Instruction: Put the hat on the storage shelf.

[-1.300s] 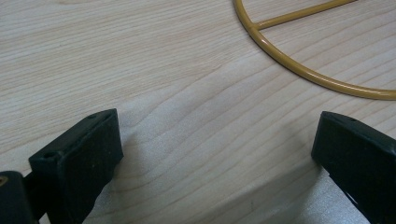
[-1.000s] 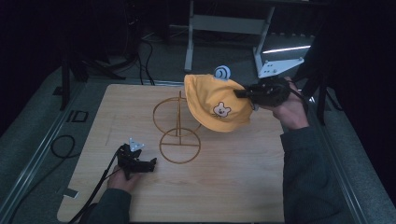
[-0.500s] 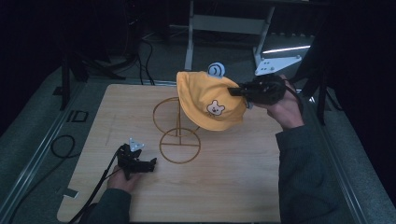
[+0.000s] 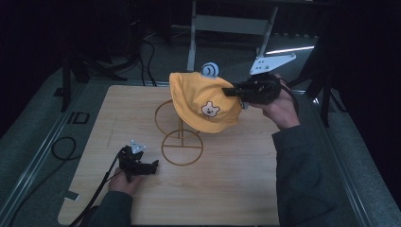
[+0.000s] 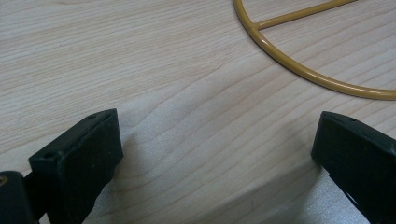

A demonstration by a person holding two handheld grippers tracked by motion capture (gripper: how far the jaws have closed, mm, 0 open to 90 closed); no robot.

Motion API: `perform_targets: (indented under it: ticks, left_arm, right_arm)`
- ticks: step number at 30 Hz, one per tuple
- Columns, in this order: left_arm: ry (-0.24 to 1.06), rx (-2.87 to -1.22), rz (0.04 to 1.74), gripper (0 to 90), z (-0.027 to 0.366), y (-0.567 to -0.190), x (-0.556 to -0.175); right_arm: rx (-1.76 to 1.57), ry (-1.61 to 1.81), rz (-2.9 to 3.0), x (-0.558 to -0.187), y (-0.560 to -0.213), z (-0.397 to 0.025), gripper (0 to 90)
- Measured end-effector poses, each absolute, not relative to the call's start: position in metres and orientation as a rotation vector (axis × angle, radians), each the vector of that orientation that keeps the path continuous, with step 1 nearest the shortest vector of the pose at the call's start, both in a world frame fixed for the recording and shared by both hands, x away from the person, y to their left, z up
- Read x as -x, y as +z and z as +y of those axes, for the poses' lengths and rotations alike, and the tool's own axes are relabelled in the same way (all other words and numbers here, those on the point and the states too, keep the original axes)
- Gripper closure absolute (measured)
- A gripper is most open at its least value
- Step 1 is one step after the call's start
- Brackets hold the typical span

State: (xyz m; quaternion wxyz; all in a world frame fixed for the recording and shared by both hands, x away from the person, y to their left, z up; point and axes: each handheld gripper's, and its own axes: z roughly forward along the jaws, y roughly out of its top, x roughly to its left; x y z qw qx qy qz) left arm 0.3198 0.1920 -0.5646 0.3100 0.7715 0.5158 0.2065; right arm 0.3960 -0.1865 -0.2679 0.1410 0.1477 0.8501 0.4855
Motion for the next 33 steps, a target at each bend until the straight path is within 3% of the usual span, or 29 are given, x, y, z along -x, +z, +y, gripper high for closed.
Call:
perform_targets:
  ticks: [33]
  left_arm:
    - [0.543, -2.037, 1.362, 1.9, 0.192, -0.565, -0.320]
  right_arm:
    - [-0.348, 1.216, 2.615, -0.413, -0.258, -0.111, 79.9]
